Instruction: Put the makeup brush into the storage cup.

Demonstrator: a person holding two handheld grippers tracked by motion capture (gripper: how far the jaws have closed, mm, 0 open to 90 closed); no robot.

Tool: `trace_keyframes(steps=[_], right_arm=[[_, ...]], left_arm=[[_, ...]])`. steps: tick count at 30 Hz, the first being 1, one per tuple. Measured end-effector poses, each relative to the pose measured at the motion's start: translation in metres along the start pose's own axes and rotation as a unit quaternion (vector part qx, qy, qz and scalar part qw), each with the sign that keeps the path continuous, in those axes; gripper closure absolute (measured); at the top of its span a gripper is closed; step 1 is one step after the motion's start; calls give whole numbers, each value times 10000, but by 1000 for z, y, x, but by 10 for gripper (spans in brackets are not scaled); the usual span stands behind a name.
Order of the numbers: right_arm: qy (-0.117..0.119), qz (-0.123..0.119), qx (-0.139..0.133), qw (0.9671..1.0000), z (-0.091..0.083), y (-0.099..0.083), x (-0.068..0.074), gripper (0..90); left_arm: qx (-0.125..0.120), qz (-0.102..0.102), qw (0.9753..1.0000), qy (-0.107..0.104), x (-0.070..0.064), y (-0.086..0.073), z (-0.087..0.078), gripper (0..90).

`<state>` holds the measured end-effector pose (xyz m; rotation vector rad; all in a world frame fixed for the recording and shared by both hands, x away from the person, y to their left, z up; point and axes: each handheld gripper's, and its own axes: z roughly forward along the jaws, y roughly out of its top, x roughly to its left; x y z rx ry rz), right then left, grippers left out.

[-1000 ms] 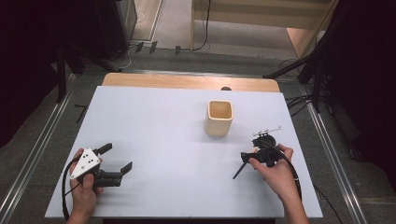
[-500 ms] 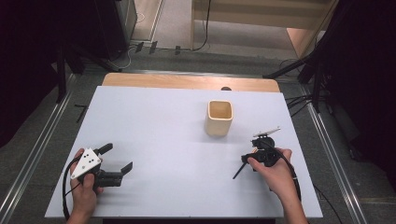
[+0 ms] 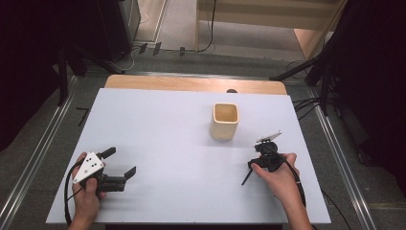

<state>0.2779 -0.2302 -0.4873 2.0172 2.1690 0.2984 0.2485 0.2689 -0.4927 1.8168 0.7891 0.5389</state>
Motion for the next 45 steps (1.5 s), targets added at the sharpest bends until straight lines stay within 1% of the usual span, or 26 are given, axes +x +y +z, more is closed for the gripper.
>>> trace_keyframes(steps=[3,7,8,9,10,11,12,13,14,19,21,24,25,26,29,30,31,33,35,37,38,40,42,43,44,45], right_arm=[[1,6,-38,10000,0,-1,0,470],[-23,184,-65,9998,-2,-1,-7,659],[-51,201,-87,9997,-2,-2,-10,732],[-51,201,-87,9997,-2,-2,-10,732],[-77,194,-92,9997,-2,-2,-11,753],[-133,113,-96,9998,-2,-2,-9,790],[-120,82,-96,9998,-2,-2,-8,817],[-99,-50,-106,9999,-1,-2,-8,839],[-99,-50,-106,9999,-1,-2,-8,839],[77,75,-49,9999,-1,-1,-12,842],[167,112,-82,9998,-1,-2,-14,843],[220,100,-135,9996,-1,-3,-16,843],[220,100,-135,9996,-1,-3,-16,843],[203,115,-221,9995,-2,-3,-17,843],[204,140,-312,9992,-3,-3,-17,843],[200,179,-525,9983,-6,-3,-18,843],[217,181,-609,9977,-8,-3,-18,843],[208,145,-894,9957,-13,-4,-17,843],[230,115,-1076,9939,-16,-5,-16,843],[247,100,-1326,9908,-19,-6,-15,843],[247,100,-1326,9908,-19,-6,-15,843],[316,89,-1631,9861,-22,-7,-14,843],[276,58,-1898,9814,-24,-8,-14,843],[276,58,-1898,9814,-24,-8,-14,843],[287,59,-2150,9762,-27,-9,-15,843],[301,75,-2242,9741,-28,-10,-14,843]], left_arm=[[2,2,10000,2,0,0,0,10],[3,0,10000,1,0,0,0,9],[1,-1,10000,-1,0,0,0,9],[5,-2,10000,-2,0,0,0,9],[7,4,10000,-5,0,0,0,9],[13,-1,10000,-1,0,0,0,9],[27,9,10000,6,0,0,1,9],[36,20,10000,6,0,0,1,9],[34,23,10000,1,-1,0,1,9],[35,39,10000,-7,-1,0,1,10],[45,53,10000,-5,-1,0,1,9],[44,42,10000,-10,-1,0,1,9],[38,33,10000,-13,-1,0,1,9],[35,35,10000,-13,-1,0,1,9],[37,27,10000,-16,0,0,2,10],[34,23,10000,-16,0,0,2,10],[33,25,10000,-14,0,0,1,10],[27,20,10000,-11,0,0,1,9],[26,21,10000,-10,0,0,1,10],[28,19,10000,-12,0,0,1,9],[28,19,10000,-12,0,0,1,9],[23,18,10000,-12,0,0,1,10],[25,7,10000,-11,0,0,1,10],[20,4,10000,-10,0,0,1,10],[24,3,10000,-12,0,0,1,10],[24,3,10000,-12,0,0,1,10]])
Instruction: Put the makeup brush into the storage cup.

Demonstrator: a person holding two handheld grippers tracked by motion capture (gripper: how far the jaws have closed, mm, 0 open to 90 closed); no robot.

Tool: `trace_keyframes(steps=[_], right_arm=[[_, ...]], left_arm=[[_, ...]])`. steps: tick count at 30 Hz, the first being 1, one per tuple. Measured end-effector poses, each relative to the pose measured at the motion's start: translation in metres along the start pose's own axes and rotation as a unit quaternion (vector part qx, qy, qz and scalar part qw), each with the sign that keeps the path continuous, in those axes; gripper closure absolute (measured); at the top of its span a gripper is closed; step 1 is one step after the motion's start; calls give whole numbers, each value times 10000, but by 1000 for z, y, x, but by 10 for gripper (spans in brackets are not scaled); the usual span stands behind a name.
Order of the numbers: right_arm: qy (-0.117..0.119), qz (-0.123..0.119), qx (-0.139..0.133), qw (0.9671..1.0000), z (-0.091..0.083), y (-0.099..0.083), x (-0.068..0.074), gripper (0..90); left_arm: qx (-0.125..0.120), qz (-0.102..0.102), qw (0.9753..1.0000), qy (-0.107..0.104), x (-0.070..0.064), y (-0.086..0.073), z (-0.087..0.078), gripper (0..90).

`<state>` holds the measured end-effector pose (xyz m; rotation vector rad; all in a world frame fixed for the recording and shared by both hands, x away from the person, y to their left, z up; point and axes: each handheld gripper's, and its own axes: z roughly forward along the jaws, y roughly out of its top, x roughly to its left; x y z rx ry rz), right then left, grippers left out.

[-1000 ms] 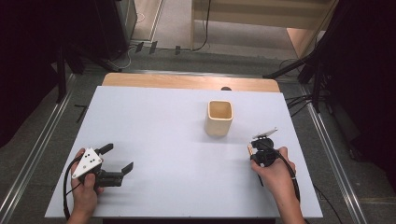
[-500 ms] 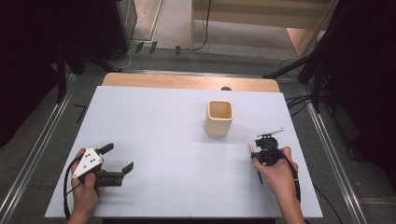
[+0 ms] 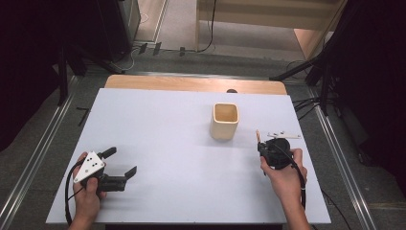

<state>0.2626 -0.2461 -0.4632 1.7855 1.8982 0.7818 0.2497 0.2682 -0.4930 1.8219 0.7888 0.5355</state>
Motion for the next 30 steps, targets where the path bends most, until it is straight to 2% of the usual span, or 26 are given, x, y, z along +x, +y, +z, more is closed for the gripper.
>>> trace_keyframes(steps=[5,7,9,10,11,12,16,17,21,22,23,26,27,29,30], right_arm=[[161,118,-654,9977,-6,-2,0,843],[237,189,-840,9960,-6,-4,0,843],[262,215,-896,9954,-7,-4,-1,843],[315,280,-1089,9932,-8,-5,-1,843],[315,280,-1089,9932,-8,-5,-1,843],[326,314,-1276,9908,-9,-7,-2,843],[346,311,-1709,9842,-9,-10,-3,843],[346,311,-1709,9842,-9,-10,-3,843],[439,318,-2028,9777,-8,-13,-3,843],[439,318,-2028,9777,-8,-13,-3,843],[444,283,-2178,9746,-10,-13,-2,843],[510,314,-2402,9689,-14,-12,-1,843],[523,312,-2511,9660,-15,-12,-1,843],[528,320,-2551,9649,-16,-11,-1,843],[543,333,-2626,9628,-16,-11,-2,843]], left_arm=[[-5,-12,10000,4,0,0,0,10],[-9,-17,10000,0,0,0,0,10],[-10,-17,10000,-1,0,0,0,10],[-21,-16,10000,-1,1,0,0,10],[-21,-16,10000,-1,1,0,0,10],[-18,-19,10000,-2,1,0,-1,10],[-27,-22,10000,6,1,0,-1,10],[-26,-20,10000,7,1,0,-1,10],[-49,-13,10000,23,1,0,-2,9],[-64,-17,10000,25,1,0,-2,9],[-88,-17,10000,34,0,0,-3,10],[-117,-9,9999,56,0,1,-3,9],[-125,1,9999,66,0,1,-3,10],[-150,-5,9999,72,0,1,-4,9],[-162,7,9998,84,0,1,-5,10]])
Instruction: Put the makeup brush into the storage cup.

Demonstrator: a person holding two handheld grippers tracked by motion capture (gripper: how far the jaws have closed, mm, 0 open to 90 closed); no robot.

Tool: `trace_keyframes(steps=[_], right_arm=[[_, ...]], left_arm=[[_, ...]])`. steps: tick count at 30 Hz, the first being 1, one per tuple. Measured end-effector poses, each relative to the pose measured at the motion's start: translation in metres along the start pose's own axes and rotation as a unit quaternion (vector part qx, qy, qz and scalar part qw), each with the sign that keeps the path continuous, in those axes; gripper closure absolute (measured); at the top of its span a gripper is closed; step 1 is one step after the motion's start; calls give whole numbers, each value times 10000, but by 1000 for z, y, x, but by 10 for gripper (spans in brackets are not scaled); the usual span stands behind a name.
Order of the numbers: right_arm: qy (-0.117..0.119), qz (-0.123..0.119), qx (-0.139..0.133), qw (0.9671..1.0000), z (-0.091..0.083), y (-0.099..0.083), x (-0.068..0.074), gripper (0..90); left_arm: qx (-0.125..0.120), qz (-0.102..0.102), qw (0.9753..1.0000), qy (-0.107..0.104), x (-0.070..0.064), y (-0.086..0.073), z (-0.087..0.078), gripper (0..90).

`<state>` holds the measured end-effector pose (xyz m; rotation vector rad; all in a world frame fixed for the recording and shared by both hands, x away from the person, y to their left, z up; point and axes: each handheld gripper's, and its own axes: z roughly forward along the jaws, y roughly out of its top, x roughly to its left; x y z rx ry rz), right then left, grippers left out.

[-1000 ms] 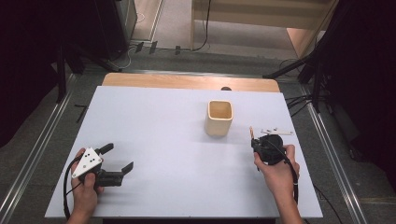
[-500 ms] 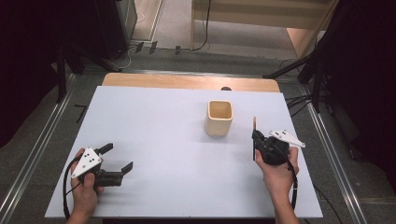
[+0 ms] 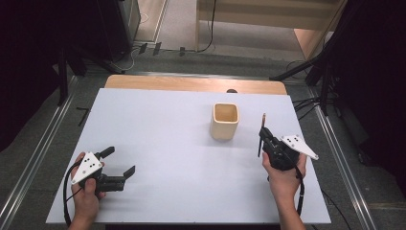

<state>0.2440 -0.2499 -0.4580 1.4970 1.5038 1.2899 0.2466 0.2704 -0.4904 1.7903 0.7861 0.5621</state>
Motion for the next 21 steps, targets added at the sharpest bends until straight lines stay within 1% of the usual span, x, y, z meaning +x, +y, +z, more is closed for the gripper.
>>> trace_keyframes(steps=[2,4,5,6,8,10,14,21], right_arm=[[80,45,-95,9999,0,1,-2,843],[81,53,-166,9998,0,2,-3,843],[78,16,-248,9997,1,2,-3,843],[120,-21,-389,9992,1,2,-3,843],[162,-35,-442,9989,2,3,-2,843],[180,-128,-542,9983,3,4,-1,843],[241,-139,-669,9974,6,8,3,843],[307,-175,-793,9962,10,14,8,843]], left_arm=[[-10,12,10000,16,0,0,-1,9],[-63,3,10000,12,-1,1,-1,9],[-91,-6,10000,12,-1,1,-2,10],[-147,-2,9999,20,-2,2,-2,9],[-161,8,9999,43,-2,2,-3,10],[-199,14,9998,59,-2,3,-4,9],[-255,13,9997,67,-3,3,-5,9],[-281,-8,9996,94,-2,3,-5,9]])
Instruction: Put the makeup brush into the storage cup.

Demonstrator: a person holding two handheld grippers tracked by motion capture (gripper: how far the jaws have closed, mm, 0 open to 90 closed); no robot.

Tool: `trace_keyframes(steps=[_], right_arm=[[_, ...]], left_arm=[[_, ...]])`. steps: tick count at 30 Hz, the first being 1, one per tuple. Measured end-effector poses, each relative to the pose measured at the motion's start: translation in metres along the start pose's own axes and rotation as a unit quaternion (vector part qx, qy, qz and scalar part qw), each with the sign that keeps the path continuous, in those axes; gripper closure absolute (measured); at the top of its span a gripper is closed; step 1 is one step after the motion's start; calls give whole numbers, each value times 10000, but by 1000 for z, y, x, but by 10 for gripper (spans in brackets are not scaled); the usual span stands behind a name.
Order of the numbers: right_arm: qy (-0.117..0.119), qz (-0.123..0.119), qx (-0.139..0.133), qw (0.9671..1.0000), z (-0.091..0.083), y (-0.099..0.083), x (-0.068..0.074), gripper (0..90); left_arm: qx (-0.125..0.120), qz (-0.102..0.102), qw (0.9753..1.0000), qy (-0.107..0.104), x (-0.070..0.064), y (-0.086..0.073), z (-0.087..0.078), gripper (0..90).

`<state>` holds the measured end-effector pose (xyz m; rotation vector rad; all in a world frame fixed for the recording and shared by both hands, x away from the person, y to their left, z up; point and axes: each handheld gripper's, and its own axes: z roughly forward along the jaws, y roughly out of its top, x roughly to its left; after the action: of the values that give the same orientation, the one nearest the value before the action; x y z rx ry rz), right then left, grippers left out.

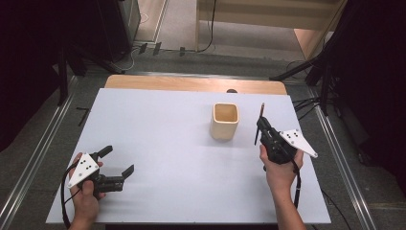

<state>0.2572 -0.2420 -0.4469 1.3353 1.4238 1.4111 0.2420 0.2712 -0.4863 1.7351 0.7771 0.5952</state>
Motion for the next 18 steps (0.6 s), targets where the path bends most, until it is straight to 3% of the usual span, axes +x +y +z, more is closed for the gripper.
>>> trace_keyframes(steps=[6,18], right_arm=[[18,-63,-216,9997,3,6,4,843],[80,-83,-400,9991,13,21,10,842]], left_arm=[[8,-21,10000,35,1,0,-1,9],[28,-19,10000,38,1,-1,0,9]])
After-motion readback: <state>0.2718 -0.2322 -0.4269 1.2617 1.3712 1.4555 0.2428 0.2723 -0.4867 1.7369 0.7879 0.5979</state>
